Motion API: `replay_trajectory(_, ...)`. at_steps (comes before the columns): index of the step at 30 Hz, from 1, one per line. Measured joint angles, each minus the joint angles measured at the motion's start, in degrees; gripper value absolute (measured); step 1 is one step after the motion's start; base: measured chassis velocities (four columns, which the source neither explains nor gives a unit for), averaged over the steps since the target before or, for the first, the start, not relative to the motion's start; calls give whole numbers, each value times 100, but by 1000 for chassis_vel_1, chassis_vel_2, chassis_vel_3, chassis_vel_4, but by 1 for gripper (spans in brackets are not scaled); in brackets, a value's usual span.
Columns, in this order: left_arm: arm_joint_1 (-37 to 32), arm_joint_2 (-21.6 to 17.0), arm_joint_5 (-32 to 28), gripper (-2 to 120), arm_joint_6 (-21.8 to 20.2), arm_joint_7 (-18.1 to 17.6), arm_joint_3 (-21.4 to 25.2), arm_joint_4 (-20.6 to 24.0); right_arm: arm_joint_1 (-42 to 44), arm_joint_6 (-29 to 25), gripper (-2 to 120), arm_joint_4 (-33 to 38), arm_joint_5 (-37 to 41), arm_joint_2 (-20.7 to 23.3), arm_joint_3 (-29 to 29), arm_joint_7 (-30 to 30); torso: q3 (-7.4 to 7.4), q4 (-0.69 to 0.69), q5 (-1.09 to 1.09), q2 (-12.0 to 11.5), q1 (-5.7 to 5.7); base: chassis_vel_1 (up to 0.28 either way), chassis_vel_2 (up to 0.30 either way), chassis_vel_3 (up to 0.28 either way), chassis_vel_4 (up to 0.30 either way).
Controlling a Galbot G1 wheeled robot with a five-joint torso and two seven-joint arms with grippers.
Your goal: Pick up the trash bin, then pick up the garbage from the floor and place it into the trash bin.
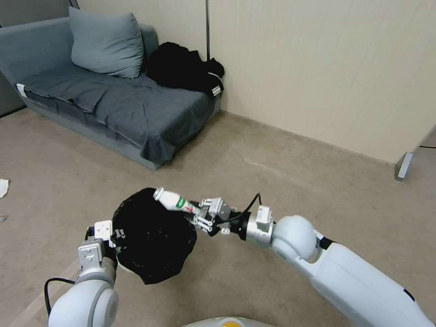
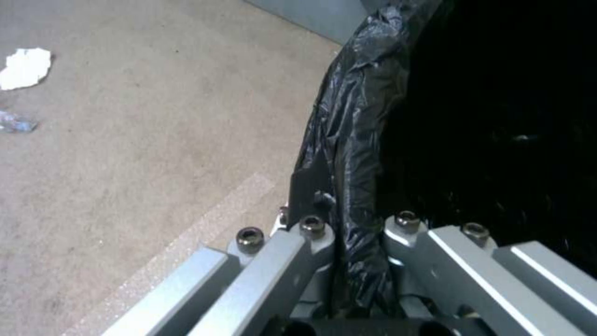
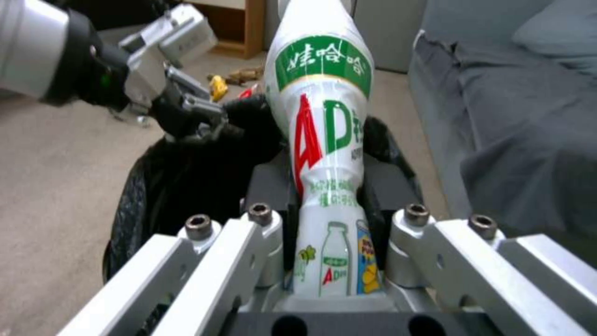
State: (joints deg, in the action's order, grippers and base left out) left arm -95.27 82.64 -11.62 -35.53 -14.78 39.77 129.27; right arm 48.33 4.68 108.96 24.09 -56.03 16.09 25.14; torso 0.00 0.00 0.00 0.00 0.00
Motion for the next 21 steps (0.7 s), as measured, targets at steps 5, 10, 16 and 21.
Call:
replay_trajectory(5,0,50,5,2,-1,-2,-80,1,-213,-2,16,-294,-84,-259,307,0,0,0,0,0,0,0,0,0,0)
replay_trajectory(10,15,64,9,2,-2,-4,-122,3,-323,-2,16,-527,-158,-492,439,0,0,0,0,0,0,0,0,0,0)
replay_trajectory(16,-23,104,38,2,1,-8,-179,7,-354,27,18,-942,-290,-993,511,52,0,0,-1,0,0,0,0,0,0)
replay_trajectory(21,-10,129,67,2,5,-8,-247,-12,-392,37,36,-1125,-360,-1314,588,6,0,1,0,0,0,0,0,0,0)
